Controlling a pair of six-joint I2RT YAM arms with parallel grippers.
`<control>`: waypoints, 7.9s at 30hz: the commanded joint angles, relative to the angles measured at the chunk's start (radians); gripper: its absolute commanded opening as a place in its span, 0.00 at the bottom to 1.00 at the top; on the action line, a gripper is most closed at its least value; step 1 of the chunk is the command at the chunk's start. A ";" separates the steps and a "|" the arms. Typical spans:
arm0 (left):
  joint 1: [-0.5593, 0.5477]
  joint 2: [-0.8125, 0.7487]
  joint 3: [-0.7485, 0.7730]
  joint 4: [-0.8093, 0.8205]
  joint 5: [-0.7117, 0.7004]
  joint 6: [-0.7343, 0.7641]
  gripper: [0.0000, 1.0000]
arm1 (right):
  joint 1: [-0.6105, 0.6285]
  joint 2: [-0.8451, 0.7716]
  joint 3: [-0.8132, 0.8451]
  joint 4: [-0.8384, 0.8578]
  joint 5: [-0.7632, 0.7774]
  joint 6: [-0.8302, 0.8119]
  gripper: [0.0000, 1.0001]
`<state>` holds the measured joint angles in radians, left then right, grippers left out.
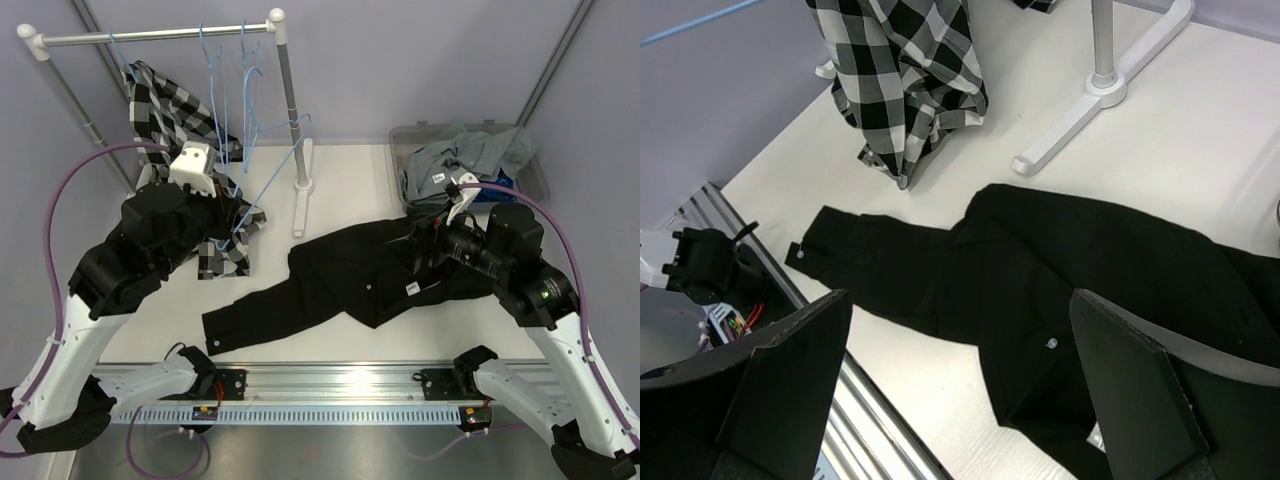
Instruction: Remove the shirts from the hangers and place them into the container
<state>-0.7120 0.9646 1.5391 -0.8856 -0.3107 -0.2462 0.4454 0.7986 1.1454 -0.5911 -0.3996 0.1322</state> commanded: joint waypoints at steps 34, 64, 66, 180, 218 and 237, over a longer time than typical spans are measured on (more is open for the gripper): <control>0.212 0.361 0.299 0.287 -0.015 0.110 0.00 | 0.007 -0.062 -0.056 -0.055 0.054 -0.048 0.99; 0.307 0.497 0.256 0.393 0.196 0.134 0.00 | 0.007 -0.081 -0.093 -0.045 0.082 0.014 0.99; 0.319 0.511 0.250 0.393 0.202 0.133 0.00 | 0.007 -0.084 -0.098 -0.047 0.088 0.015 0.99; 0.355 -0.095 -0.166 0.093 0.426 -0.024 0.99 | -0.682 0.981 0.639 0.639 0.272 0.405 0.00; 0.355 -0.133 -0.152 0.071 0.400 -0.022 0.99 | -0.603 1.055 0.786 0.033 0.271 0.287 0.74; 0.353 -0.181 -0.209 0.073 0.410 -0.005 0.99 | -0.533 0.418 -0.278 0.480 0.186 0.362 0.99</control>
<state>-0.3607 0.7921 1.3434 -0.8371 0.0845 -0.2592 -0.1295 1.2301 0.9623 -0.2157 -0.2138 0.4641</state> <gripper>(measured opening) 0.988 0.993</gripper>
